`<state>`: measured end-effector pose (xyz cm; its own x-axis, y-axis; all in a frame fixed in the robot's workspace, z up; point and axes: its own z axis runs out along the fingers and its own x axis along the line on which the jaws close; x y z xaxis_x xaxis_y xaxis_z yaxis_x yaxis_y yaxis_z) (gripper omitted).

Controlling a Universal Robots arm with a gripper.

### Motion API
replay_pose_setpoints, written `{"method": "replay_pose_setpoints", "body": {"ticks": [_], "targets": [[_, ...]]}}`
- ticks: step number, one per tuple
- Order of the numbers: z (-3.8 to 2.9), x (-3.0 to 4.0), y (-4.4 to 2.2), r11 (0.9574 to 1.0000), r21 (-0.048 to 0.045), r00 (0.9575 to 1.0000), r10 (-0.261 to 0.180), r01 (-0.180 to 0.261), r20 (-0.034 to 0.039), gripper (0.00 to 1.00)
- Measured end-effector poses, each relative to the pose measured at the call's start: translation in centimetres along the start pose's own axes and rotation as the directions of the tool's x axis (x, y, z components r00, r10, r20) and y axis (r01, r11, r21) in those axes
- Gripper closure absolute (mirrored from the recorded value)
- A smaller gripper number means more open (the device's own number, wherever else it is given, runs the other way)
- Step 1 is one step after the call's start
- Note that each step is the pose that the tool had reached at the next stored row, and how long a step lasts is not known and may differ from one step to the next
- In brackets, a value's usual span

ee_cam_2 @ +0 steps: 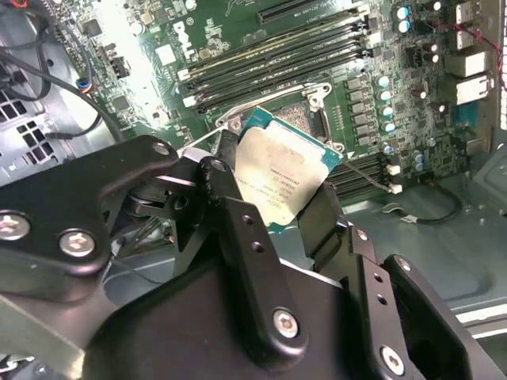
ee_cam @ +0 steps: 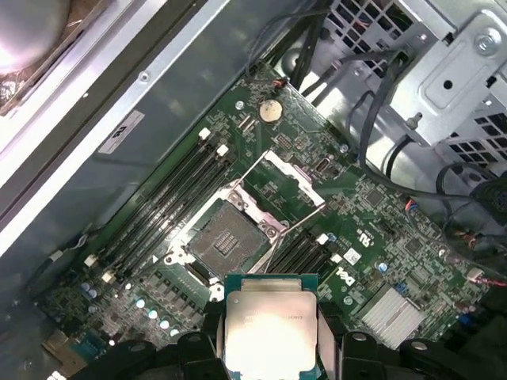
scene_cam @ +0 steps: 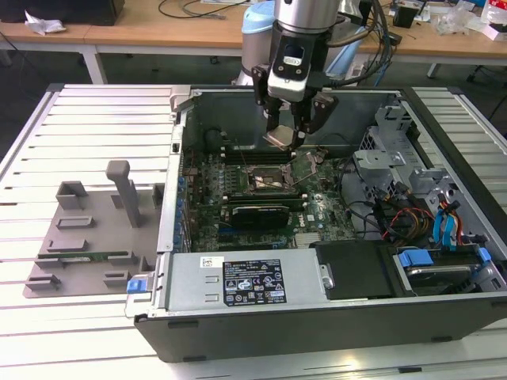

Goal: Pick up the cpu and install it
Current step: 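Place the cpu into insertion slot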

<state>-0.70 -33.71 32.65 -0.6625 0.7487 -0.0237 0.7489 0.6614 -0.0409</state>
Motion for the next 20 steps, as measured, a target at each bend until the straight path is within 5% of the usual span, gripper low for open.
{"method": "replay_pose_setpoints", "body": {"ticks": [12,20], "targets": [[0.06,0.0,0.0,0.9939,0.0028,0.9939,0.11,-0.11,-0.0043,0.45],[0.12,0.0,0.0,0.9813,0.0053,0.9813,0.193,-0.192,-0.0074,0.45]]}}
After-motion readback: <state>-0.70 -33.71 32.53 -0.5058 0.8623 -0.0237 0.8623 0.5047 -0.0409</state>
